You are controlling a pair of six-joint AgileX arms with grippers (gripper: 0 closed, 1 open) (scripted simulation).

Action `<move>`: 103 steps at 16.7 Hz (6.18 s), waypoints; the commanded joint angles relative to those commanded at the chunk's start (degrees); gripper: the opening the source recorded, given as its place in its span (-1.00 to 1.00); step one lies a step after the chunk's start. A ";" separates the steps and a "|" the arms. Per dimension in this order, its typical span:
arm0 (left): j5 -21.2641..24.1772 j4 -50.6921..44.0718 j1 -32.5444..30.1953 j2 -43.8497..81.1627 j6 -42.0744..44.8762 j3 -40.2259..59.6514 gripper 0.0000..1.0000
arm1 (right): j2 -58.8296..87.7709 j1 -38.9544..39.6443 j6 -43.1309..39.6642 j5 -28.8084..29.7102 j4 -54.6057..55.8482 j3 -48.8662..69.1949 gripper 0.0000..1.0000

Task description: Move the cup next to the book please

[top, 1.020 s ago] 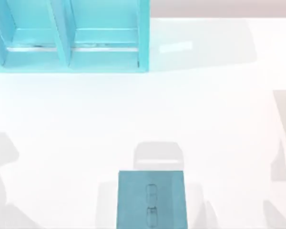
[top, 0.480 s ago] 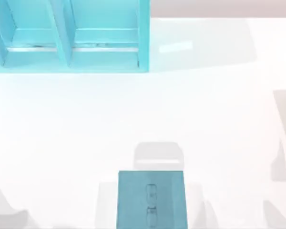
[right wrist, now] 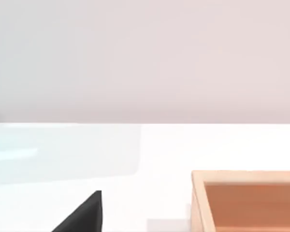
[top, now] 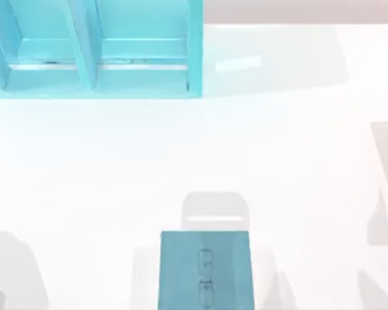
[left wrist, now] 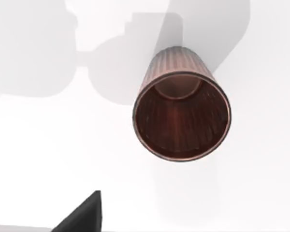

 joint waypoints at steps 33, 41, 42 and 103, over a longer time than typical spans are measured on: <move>-0.58 22.21 1.13 8.60 3.53 -16.50 -0.21 | 0.00 0.00 0.00 0.00 0.00 0.00 1.00; -0.58 22.21 1.13 8.60 3.53 -16.50 -1.00 | 0.00 0.00 0.00 0.00 0.00 0.00 1.00; -0.58 22.21 1.13 8.60 3.53 -16.50 -1.00 | 0.00 0.00 0.00 0.00 0.00 0.00 1.00; 0.39 -2.63 -88.10 3.51 -175.91 5.08 -1.00 | 0.00 0.00 0.00 0.00 0.00 0.00 1.00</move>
